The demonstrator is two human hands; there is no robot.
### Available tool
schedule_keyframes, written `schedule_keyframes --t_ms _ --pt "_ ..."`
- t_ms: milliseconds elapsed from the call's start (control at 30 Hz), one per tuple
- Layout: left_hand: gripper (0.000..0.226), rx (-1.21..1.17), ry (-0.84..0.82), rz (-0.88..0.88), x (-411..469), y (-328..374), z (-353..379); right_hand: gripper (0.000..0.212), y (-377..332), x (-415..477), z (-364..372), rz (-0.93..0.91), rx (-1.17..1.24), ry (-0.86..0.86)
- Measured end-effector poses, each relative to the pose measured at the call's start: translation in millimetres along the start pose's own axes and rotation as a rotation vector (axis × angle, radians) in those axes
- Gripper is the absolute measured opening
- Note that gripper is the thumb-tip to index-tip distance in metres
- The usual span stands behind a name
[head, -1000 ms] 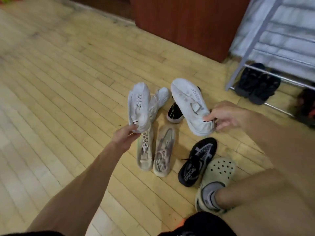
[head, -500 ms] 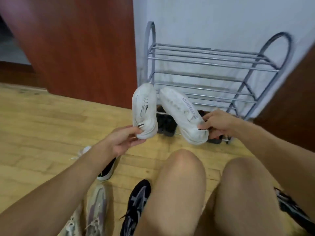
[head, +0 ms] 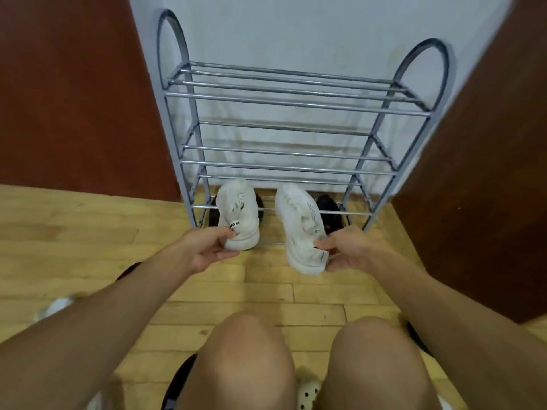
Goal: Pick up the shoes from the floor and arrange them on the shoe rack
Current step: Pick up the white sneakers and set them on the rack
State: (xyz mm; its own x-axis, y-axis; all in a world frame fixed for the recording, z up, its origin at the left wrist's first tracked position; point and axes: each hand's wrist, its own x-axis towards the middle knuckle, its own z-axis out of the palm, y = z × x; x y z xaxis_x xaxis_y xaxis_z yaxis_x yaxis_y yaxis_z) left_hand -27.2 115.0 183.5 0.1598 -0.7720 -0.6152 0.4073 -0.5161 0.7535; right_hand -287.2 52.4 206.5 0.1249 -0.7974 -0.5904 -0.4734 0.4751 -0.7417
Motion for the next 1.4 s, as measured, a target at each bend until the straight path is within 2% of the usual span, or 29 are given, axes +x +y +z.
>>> schedule_keyframes --t_ms 67,133,333,433,667,833,933,1033,1133,1167,1267,1333,1400 --pt "0.029 0.041 0.056 0.003 23 6 -5 0.016 -3 25 7 0.020 0.057 0.014" --pt "0.035 0.074 0.105 0.022 47 12 -11 0.019 -9 52 14 0.024 0.101 0.015" --pt "0.041 0.057 0.151 0.085 119 30 -20 0.017 -38 129 34 -0.018 0.094 0.032" --pt "0.036 0.044 0.181 0.103 145 39 -22 0.010 -55 159 47 -0.059 0.085 0.050" --pt "0.035 0.008 0.170 0.113 186 58 -35 0.033 -95 208 89 -0.045 0.104 -0.006" --pt "0.023 0.012 0.291 0.136 192 59 -50 0.021 -89 218 117 -0.023 0.137 -0.024" --pt "0.016 0.091 0.304 0.153 192 53 -56 0.016 -83 216 127 -0.036 0.136 -0.009" --pt "0.020 0.247 0.274 0.148 186 47 -55 0.030 -81 209 130 -0.057 0.117 -0.036" --pt "0.014 0.261 0.241 0.137 170 43 -53 0.043 -78 193 131 -0.102 -0.011 -0.079" --pt "0.007 0.272 0.240 0.127 161 44 -51 0.042 -77 185 130 -0.131 -0.089 -0.069" --pt "0.015 0.322 0.268 0.121 135 49 -56 0.040 -79 157 125 -0.231 -0.364 -0.016" --pt "0.003 0.371 0.301 0.128 113 56 -64 0.038 -84 133 125 -0.283 -0.519 -0.050" --pt "0.025 0.438 0.300 0.150 90 64 -74 0.035 -92 106 127 -0.349 -0.664 -0.103"
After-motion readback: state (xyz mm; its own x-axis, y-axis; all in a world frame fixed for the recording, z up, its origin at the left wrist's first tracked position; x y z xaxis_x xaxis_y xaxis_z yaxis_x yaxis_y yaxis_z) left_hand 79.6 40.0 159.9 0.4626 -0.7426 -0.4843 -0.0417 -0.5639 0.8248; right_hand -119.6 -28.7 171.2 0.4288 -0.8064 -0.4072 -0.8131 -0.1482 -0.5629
